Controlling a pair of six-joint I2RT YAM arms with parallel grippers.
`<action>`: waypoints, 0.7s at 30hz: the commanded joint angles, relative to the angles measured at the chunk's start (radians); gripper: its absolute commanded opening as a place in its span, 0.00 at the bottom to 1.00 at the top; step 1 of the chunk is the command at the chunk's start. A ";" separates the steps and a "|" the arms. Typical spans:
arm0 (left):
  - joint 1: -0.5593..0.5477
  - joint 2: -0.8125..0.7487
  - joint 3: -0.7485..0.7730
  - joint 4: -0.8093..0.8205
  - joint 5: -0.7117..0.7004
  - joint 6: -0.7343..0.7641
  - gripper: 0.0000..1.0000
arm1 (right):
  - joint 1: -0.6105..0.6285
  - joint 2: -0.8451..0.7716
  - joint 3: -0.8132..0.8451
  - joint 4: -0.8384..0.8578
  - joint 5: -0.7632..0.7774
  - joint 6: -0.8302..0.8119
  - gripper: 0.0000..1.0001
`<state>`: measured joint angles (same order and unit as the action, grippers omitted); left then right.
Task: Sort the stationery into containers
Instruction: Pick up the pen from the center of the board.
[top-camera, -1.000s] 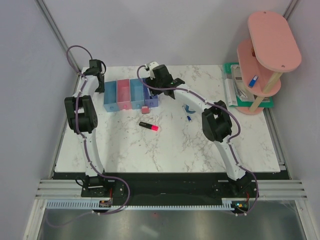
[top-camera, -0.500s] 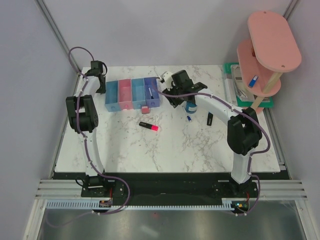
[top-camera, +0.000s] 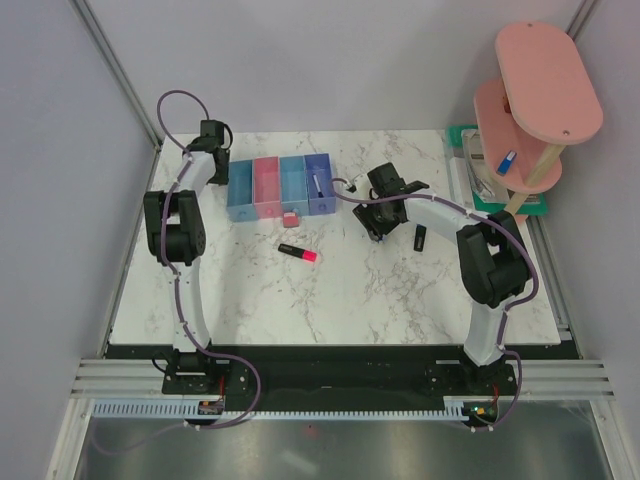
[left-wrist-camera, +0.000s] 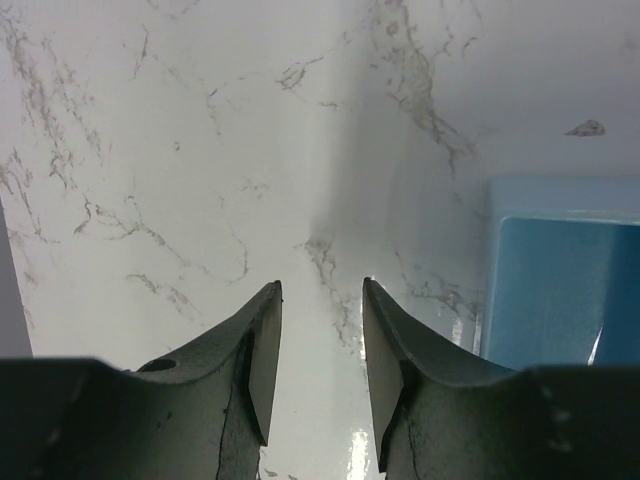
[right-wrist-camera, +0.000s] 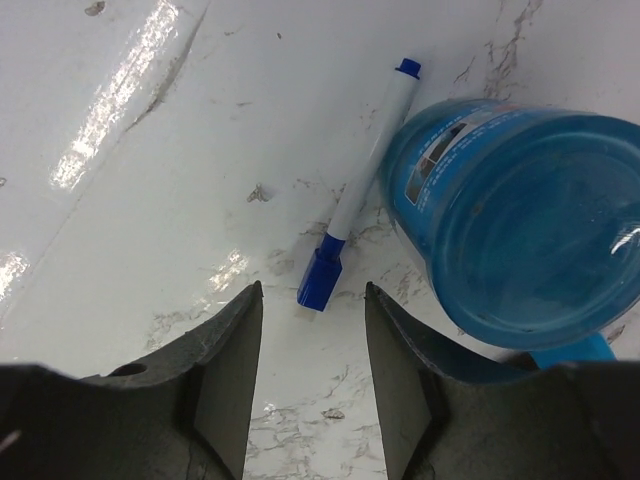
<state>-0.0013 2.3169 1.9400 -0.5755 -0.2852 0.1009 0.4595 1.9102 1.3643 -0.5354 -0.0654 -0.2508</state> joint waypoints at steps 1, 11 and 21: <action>-0.039 0.019 0.002 0.026 0.024 0.002 0.45 | -0.010 -0.051 -0.051 0.060 -0.022 -0.007 0.52; -0.072 0.033 0.034 0.025 0.027 0.016 0.44 | -0.028 0.016 -0.062 0.107 -0.048 -0.001 0.46; -0.109 0.050 0.062 0.025 0.034 0.028 0.44 | -0.047 0.061 -0.068 0.137 -0.051 0.012 0.38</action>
<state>-0.0723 2.3474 1.9568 -0.5732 -0.2790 0.1040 0.4194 1.9450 1.2995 -0.4358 -0.0978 -0.2474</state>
